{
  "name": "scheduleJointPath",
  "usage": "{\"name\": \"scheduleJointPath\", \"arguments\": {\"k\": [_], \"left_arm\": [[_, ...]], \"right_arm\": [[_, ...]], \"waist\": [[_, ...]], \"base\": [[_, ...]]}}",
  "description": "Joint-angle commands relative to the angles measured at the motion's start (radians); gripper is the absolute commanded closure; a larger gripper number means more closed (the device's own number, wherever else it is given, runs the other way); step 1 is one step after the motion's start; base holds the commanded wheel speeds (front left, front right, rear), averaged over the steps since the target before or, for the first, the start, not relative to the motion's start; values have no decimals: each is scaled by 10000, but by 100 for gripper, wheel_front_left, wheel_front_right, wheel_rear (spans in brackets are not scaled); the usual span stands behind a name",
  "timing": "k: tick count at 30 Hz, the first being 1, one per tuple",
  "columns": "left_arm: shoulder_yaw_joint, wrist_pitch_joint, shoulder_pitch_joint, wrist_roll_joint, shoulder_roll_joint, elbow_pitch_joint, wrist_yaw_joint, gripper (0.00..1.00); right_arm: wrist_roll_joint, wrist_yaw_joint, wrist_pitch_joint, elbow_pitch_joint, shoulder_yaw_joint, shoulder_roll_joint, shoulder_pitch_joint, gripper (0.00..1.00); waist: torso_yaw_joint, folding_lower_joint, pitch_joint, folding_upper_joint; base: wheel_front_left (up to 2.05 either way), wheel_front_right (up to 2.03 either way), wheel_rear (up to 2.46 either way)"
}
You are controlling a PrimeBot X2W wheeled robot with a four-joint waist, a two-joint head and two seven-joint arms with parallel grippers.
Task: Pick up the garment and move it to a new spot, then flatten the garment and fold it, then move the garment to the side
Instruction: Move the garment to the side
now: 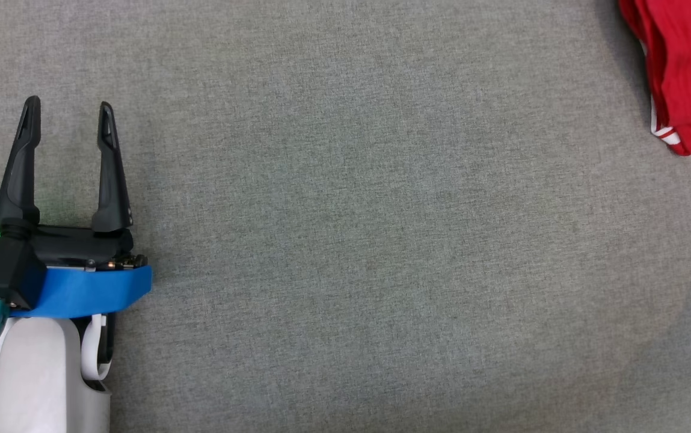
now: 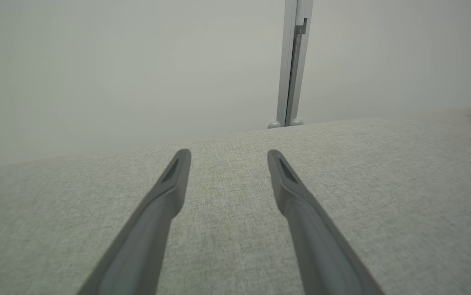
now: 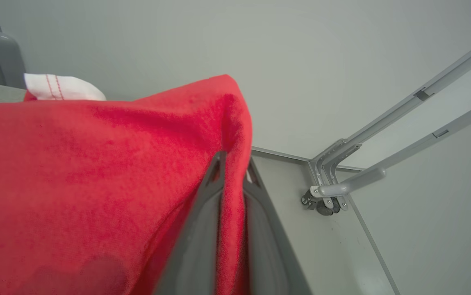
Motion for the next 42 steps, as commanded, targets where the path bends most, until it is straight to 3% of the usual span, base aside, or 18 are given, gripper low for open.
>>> {"name": "scheduleJointPath", "arguments": {"k": [1,3,4,5,6,7,14,21,28,42], "left_arm": [[-16,-21,-147,10,36,-36,-26,0],[-62,-21,-146,27,17,-48,-26,0],[-59,-21,-148,24,21,-44,-25,0],[-48,-21,-151,10,33,-37,-25,0],[-24,-21,-147,-8,51,-24,-26,0],[-5,-21,-136,-24,62,-4,-19,0],[45,-23,160,-66,-41,122,85,0],[206,-21,605,-140,-168,415,208,0],[454,-23,1597,-218,-408,770,390,0],[465,-21,2791,-180,-712,1269,474,0]], "right_arm": [[-132,-1,65,183,-167,55,-228,100],[-299,-1,-21,280,-320,85,-344,100],[-365,-1,-35,319,-358,120,-374,87],[-459,-1,-40,375,-398,149,-389,55],[-540,-1,-67,424,-452,191,-408,7],[-613,-1,-61,486,-508,245,-419,0],[-1138,-1,-267,647,-746,491,-261,0],[-1380,-1,-1269,186,-504,967,263,0],[-1179,0,-2466,-691,421,2100,1309,0],[-115,0,-2837,-1954,1364,3894,4023,0]], "waist": [[-19,-1,30,0],[4,-1,55,0],[12,-1,67,0],[20,-1,77,0],[26,-1,83,0],[31,-1,75,0],[101,-1,-380,0],[145,-1,-1339,0],[366,-1,-2884,0],[741,-1,-4725,0]], "base": [[0,0,0],[0,0,0],[0,0,0],[0,0,0],[0,0,0],[0,0,0],[0,0,0],[0,0,0],[0,0,0],[0,0,0]]}}
